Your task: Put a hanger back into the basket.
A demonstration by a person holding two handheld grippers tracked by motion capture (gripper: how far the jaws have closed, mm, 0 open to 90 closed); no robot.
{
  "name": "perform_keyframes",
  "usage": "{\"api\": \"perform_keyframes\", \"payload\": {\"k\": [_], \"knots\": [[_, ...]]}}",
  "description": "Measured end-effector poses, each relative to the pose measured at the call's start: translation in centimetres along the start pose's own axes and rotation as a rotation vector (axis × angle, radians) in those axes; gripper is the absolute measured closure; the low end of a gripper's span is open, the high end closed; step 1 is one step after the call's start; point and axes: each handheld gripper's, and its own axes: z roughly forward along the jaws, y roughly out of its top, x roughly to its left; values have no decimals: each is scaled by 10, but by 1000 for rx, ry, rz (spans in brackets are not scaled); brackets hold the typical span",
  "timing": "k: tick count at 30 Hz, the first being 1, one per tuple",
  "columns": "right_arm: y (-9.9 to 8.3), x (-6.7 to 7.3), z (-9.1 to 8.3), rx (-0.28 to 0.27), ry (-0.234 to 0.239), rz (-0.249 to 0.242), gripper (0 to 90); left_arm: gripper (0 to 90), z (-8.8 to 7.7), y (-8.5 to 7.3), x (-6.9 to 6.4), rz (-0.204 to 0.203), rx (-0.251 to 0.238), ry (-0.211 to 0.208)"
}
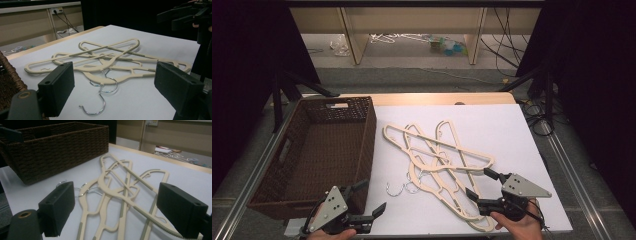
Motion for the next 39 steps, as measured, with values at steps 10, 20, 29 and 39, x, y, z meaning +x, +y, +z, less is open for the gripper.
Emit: {"api": "perform_keyframes", "payload": {"k": [10, 20, 29, 39], "knots": [[0, 0, 1, 0, 2, -5, 160, 162, 0, -1, -2, -27, 0, 3], [5, -11, 11, 34, 22, -55, 178, 163, 1, -1, -1, -16, 4, 3], [12, -30, 28, 177, 66, -97, 222, 163, 1, 0, -1, -21, 1, 5], [11, -53, 61, 385, 104, -178, 317, 164, 0, 0, -1, -21, -3, 9]]}}
